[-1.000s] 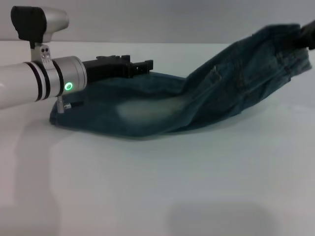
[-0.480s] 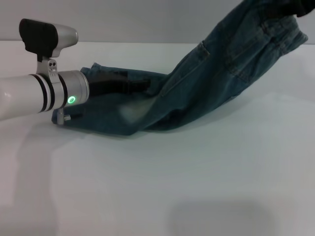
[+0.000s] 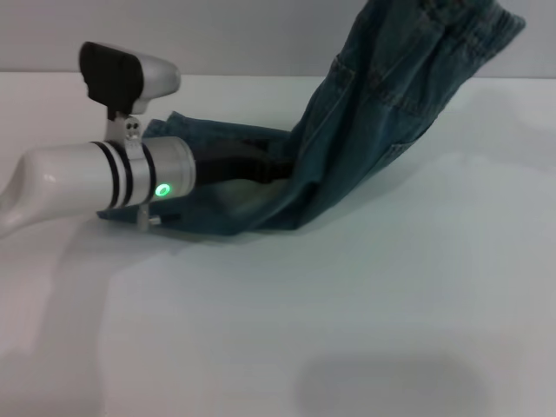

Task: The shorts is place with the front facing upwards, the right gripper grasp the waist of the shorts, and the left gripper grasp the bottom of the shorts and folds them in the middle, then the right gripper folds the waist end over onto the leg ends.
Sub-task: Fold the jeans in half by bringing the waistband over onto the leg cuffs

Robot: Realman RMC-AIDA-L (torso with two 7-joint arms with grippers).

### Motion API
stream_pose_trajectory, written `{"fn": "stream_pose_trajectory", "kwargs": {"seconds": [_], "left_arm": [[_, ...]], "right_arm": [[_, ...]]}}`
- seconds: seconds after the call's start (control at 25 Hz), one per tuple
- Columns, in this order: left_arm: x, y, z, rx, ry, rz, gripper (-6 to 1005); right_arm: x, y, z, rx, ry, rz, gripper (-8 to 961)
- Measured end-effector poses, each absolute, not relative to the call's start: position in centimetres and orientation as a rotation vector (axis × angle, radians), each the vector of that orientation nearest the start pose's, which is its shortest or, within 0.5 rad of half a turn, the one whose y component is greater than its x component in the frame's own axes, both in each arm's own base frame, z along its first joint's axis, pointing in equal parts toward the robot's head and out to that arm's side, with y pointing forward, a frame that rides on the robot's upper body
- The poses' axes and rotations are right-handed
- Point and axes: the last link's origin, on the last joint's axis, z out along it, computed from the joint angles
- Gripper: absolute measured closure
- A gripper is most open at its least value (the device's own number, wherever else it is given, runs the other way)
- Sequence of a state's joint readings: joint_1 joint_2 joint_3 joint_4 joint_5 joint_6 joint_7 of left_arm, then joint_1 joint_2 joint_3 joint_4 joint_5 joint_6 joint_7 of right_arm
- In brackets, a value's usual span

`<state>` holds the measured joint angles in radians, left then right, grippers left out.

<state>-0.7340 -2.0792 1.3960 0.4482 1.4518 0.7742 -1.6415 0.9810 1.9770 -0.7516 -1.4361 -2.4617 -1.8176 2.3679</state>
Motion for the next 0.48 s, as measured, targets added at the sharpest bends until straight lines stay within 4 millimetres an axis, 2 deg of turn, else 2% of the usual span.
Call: {"fn": "stream_pose_trajectory", "kwargs": {"seconds": [0.48], "left_arm": [[-18.4,38.6,-10.9,-2.596,-0.893,-0.555,196]], "right_arm": [[5.2,41.8,12.3,-2.67,0.604,0.126,902]]}}
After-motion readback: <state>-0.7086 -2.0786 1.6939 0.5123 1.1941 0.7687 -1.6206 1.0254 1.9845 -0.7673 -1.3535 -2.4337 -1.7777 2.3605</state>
